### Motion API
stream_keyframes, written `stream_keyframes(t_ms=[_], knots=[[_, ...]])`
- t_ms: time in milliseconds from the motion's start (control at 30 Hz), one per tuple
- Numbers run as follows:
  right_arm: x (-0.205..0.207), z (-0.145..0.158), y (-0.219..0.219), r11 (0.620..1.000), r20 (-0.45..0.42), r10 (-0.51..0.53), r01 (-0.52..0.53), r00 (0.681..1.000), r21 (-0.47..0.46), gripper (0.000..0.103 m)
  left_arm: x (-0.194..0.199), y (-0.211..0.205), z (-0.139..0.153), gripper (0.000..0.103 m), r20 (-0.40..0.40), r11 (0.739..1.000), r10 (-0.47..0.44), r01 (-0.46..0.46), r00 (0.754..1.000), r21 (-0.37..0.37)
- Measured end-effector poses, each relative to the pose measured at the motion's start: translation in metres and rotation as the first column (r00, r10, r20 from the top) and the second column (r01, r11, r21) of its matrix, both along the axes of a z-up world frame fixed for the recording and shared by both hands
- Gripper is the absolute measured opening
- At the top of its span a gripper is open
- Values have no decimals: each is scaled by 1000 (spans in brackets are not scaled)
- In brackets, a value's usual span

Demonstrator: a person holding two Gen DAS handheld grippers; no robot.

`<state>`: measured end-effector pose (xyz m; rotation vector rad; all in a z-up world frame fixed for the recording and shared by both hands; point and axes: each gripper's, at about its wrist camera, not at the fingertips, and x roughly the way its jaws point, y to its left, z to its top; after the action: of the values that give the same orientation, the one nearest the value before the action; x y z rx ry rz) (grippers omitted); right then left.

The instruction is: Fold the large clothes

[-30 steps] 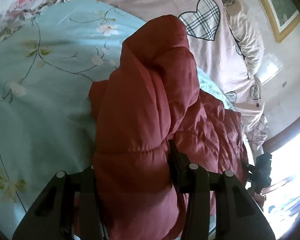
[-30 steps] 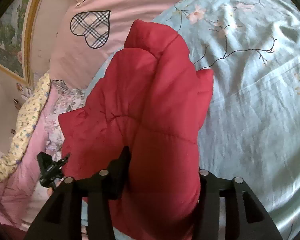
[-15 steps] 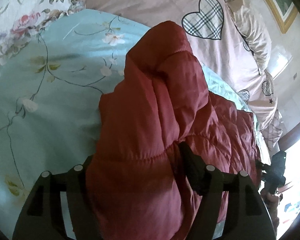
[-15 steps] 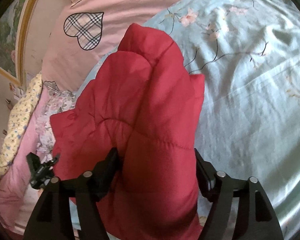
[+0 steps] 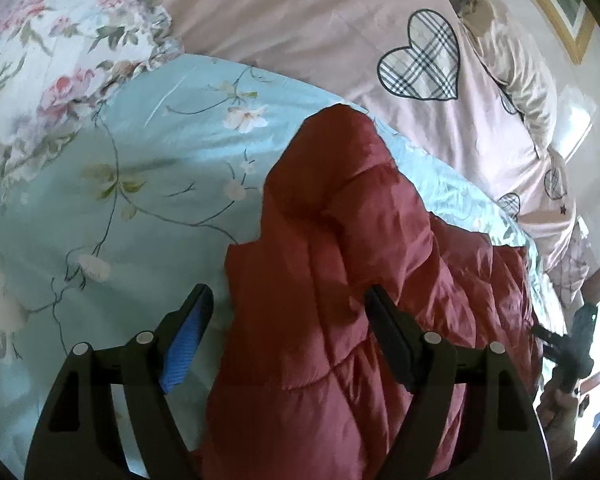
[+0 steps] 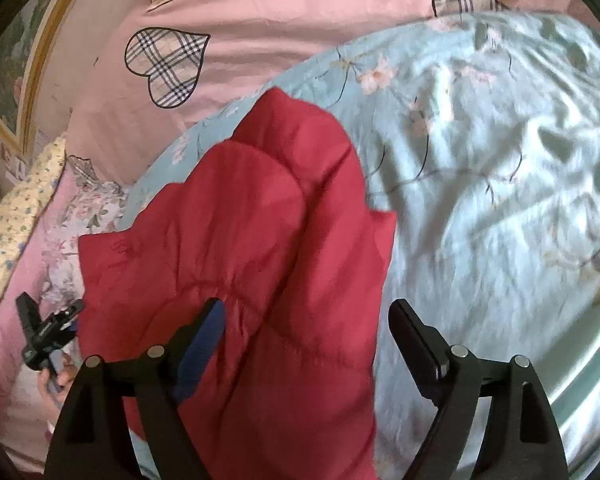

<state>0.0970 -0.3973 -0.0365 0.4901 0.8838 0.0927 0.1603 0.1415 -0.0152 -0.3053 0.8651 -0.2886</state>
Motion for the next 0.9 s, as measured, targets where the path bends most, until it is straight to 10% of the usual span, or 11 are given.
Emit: stream_keyframes(t_ms=[500,533,633,900], knots=[[95,31,7,988,15,12,-9,1000,-155,86,56,-39,14,78,-3,997,-50,50,999,58],[100,31,9,987,13,17,-15,1000,-159,76,61,-42,12,78,-8,996,-53,53,999,67],[102,33,16,983,15,26,-23,1000,-181,25,69,-49,9,25,-22,991,-74,76,997,110],[85,69,18,970,159,-51,86,986,-226,11,69,-57,38,12,66,991,-46,37,997,125]])
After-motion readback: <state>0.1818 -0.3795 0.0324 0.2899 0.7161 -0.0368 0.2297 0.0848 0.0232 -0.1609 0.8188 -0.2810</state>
